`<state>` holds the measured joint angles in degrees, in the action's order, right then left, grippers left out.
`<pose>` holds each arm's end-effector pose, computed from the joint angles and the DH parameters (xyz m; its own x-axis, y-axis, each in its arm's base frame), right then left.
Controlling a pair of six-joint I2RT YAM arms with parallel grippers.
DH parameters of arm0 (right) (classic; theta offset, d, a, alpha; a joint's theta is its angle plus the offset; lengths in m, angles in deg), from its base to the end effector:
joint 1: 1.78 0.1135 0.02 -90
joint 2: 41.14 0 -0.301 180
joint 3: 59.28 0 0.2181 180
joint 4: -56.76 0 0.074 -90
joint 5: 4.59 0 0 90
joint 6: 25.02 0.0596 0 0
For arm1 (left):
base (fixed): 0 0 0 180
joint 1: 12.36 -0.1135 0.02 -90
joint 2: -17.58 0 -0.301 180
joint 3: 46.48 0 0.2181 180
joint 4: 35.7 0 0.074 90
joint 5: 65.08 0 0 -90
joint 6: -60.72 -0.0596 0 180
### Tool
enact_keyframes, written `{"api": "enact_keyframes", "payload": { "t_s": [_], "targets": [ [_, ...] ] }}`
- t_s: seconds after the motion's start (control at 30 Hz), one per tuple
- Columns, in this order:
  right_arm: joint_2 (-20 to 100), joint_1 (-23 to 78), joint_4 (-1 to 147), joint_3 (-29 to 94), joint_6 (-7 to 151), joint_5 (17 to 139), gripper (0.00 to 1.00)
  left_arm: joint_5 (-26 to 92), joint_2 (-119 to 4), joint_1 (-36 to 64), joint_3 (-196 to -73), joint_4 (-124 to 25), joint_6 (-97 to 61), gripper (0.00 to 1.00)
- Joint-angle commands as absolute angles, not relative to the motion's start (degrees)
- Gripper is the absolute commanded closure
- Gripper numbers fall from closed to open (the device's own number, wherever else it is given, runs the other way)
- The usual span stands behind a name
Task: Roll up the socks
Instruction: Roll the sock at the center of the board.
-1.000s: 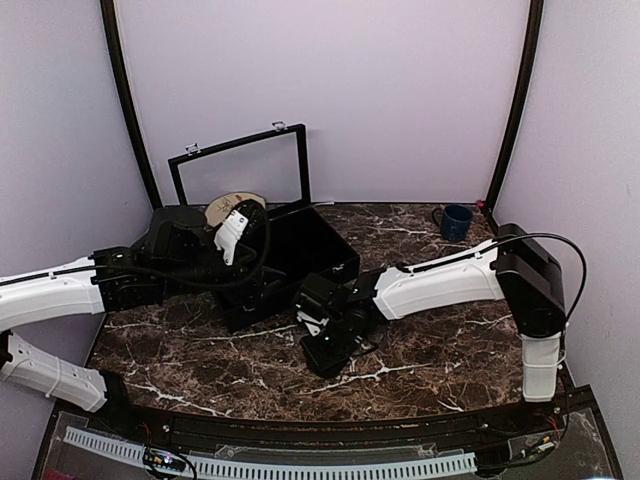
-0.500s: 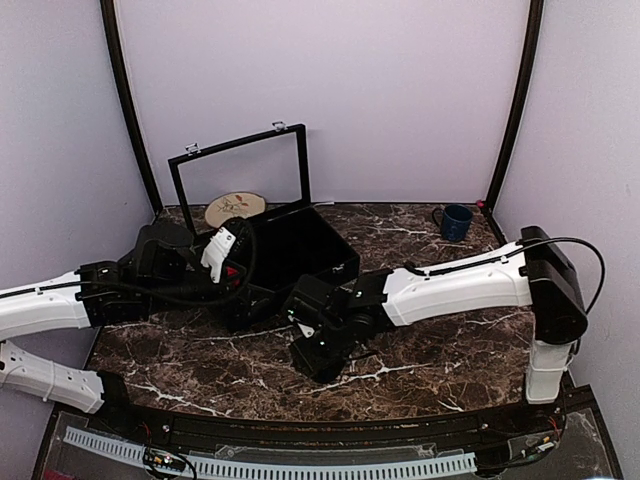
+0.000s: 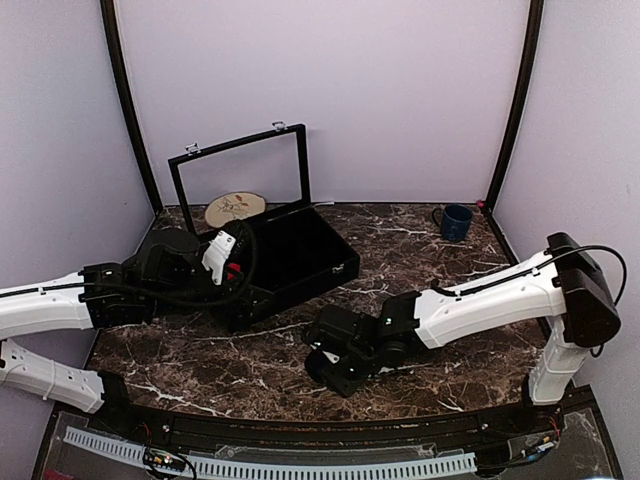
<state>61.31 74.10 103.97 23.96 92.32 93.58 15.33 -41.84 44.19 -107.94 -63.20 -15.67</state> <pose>0.0921 0.3316 0.2138 -0.6331 -0.6533 -0.4152 -0.7377 0.6717 0.0680 0.1211 -0.1653 0.3233 -0.4044 0.1912 -0.8944 0.6633 0.7346 -0.1429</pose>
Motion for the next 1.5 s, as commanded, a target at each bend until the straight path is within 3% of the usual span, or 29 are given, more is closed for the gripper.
{"api": "enact_keyframes", "payload": {
  "t_s": [0.0, 0.43, 1.17, 1.33, 1.47],
  "targets": [
    [58.1, 74.9, 98.5, 19.3, 87.6, 95.7, 0.57, 11.5, -42.9, 44.6, -110.9, -66.1, -12.1, 0.11],
    [63.2, 75.0, 98.2, 24.6, 83.3, 94.1, 0.54, 13.0, -46.3, 44.8, -110.8, -63.9, -13.9, 0.11],
    [70.7, 76.1, 96.7, 28.4, 84.8, 96.7, 0.57, 12.7, -37.9, 44.8, -106.0, -65.5, -12.8, 0.11],
    [71.6, 76.1, 96.9, 28.8, 84.0, 96.8, 0.62, 12.5, -37.9, 44.8, -105.7, -65.5, -12.8, 0.11],
    [72.2, 76.0, 96.9, 29.0, 83.6, 96.5, 0.75, 12.7, -38.3, 44.8, -105.8, -65.4, -13.0, 0.11]
  ]
}}
